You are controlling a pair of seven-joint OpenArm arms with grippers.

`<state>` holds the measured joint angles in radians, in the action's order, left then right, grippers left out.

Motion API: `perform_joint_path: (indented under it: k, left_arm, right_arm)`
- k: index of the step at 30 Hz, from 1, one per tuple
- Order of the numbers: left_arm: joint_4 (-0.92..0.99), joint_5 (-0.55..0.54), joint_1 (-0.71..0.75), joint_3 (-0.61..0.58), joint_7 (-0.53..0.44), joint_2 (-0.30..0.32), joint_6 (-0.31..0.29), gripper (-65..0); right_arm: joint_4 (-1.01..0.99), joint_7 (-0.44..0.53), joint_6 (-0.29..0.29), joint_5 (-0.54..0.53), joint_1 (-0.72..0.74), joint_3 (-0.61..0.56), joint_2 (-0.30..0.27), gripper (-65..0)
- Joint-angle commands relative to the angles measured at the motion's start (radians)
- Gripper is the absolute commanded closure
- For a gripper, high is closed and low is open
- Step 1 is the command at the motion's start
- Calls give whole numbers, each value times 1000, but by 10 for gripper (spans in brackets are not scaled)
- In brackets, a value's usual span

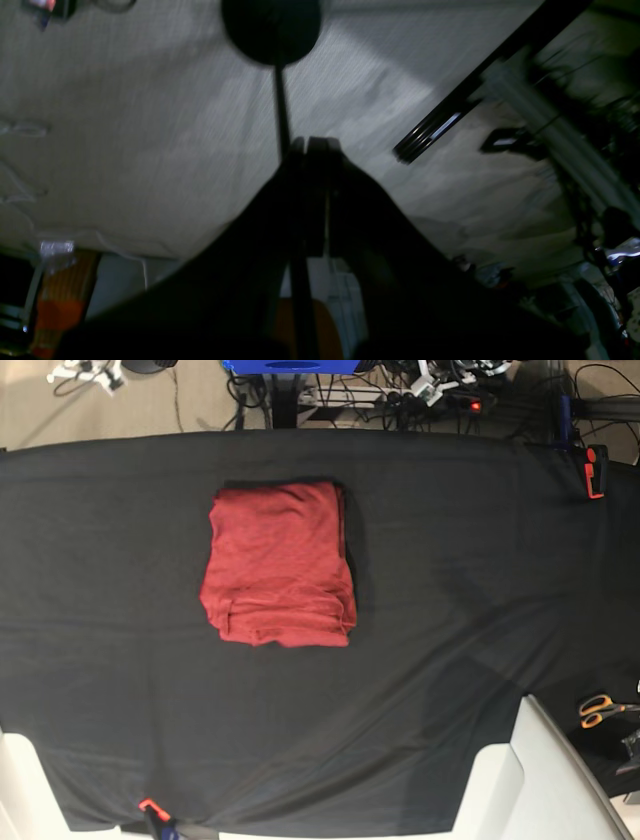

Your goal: Fold the T-shirt properly

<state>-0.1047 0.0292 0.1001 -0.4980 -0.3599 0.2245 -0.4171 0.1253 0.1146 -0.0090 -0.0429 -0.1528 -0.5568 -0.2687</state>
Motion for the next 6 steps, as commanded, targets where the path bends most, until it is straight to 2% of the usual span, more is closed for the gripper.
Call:
perform_joint_path:
  k: [1, 6]
  left_arm:
    - [1, 4, 2, -31, -12, 13, -4, 0]
    - [3, 1, -13, -230, -12, 13, -4, 0]
  right_arm:
    - [-2, -3, -3, 4, -8, -3, -11, -2]
    - [-2, -3, -3, 4, -1, -3, -11, -2]
